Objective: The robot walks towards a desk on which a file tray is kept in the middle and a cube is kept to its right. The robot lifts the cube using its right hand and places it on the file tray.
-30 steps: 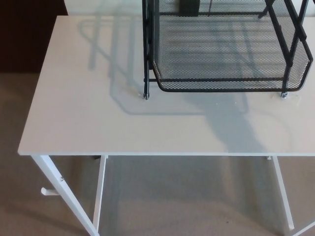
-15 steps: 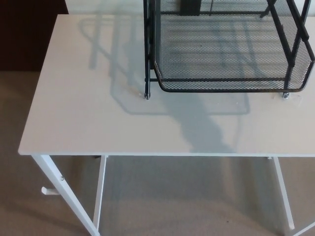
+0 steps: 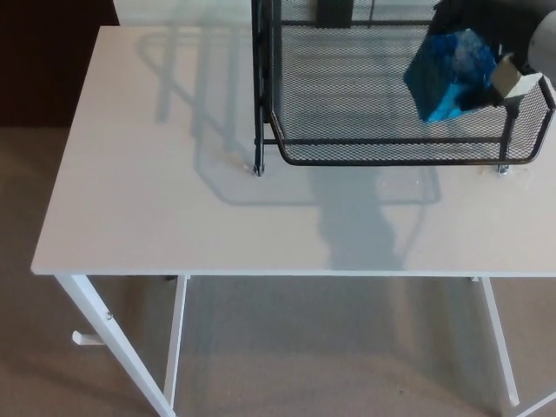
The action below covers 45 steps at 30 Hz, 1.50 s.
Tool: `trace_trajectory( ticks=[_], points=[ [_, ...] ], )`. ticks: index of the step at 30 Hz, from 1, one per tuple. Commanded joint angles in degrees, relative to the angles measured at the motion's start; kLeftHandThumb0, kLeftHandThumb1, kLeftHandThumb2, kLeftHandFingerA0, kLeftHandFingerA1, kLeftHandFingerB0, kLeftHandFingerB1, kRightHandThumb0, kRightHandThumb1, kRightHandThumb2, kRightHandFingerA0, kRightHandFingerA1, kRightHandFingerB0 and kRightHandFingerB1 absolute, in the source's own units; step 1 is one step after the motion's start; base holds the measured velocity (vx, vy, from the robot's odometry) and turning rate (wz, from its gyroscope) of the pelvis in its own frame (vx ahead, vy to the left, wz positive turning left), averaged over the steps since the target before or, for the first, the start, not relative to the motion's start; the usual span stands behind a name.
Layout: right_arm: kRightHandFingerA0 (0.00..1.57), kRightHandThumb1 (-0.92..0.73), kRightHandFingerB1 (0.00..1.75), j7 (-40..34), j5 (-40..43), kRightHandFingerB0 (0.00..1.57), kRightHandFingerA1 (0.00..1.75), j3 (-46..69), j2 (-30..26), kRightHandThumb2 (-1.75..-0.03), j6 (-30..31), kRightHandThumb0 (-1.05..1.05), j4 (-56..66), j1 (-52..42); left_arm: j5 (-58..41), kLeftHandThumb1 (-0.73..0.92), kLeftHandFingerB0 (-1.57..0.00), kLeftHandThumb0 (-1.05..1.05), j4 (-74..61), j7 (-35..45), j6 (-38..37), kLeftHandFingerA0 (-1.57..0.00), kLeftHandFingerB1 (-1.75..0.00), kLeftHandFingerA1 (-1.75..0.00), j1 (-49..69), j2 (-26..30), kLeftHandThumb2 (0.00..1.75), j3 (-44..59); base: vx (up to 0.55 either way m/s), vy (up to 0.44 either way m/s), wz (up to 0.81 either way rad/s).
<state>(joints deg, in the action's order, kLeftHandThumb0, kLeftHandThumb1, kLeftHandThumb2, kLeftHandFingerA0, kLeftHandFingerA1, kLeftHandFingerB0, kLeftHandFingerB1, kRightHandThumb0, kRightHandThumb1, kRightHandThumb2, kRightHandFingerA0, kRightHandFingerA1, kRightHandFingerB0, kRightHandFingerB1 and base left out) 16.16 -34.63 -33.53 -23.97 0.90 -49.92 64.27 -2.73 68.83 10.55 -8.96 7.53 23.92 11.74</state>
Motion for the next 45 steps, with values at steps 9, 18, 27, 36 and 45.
trace_trajectory(
  ticks=[9,18,27,36,45],
  points=[
    [0.0,-0.4,0.0,0.3,-6.8,0.0,0.1,-1.4,-0.7,-0.65,1.4,-0.87,6.0,-0.8,0.6,0.88,-0.27,-0.6,2.4,-0.8,-0.7,-0.42,-0.39,-0.51,-0.9,0.7,0.66,-0.2,0.0,0.0,0.0],
    [0.0,-0.52,0.0,8.6,-6.1,0.0,0.2,2.2,-3.1,-0.78,4.6,-0.85,13.3,3.4,1.4,0.89,-0.27,-0.61,1.6,-0.9,-1.1,-0.43,-0.39,-0.52,-0.4,0.9,0.66,-1.0,0.0,0.0,0.0],
    [0.0,-0.43,0.08,17.2,7.6,0.0,0.25,20.7,-14.8,-0.73,3.2,-0.69,29.8,-2.1,0.5,0.9,-0.26,-0.61,-0.4,0.0,-1.6,-0.41,-0.41,-0.54,0.9,0.1,0.66,-0.6,0.0,0.0,0.0],
    [0.0,-0.56,0.14,24.3,19.5,0.05,0.0,78.0,-26.4,-0.72,11.2,-0.53,46.9,-35.5,0.5,0.88,-0.29,-0.6,-0.2,-0.4,-0.7,-0.41,-0.41,-0.54,0.9,-0.3,0.66,-0.7,0.0,0.0,0.0],
    [0.0,-0.62,0.16,-3.2,20.3,0.05,0.05,106.6,-15.7,-0.81,4.3,-0.48,37.0,-56.7,1.3,0.89,-0.27,-0.62,1.4,0.0,-0.7,-0.41,-0.41,-0.56,-1.0,0.4,0.66,-1.2,0.0,0.0,0.0]
  ],
)
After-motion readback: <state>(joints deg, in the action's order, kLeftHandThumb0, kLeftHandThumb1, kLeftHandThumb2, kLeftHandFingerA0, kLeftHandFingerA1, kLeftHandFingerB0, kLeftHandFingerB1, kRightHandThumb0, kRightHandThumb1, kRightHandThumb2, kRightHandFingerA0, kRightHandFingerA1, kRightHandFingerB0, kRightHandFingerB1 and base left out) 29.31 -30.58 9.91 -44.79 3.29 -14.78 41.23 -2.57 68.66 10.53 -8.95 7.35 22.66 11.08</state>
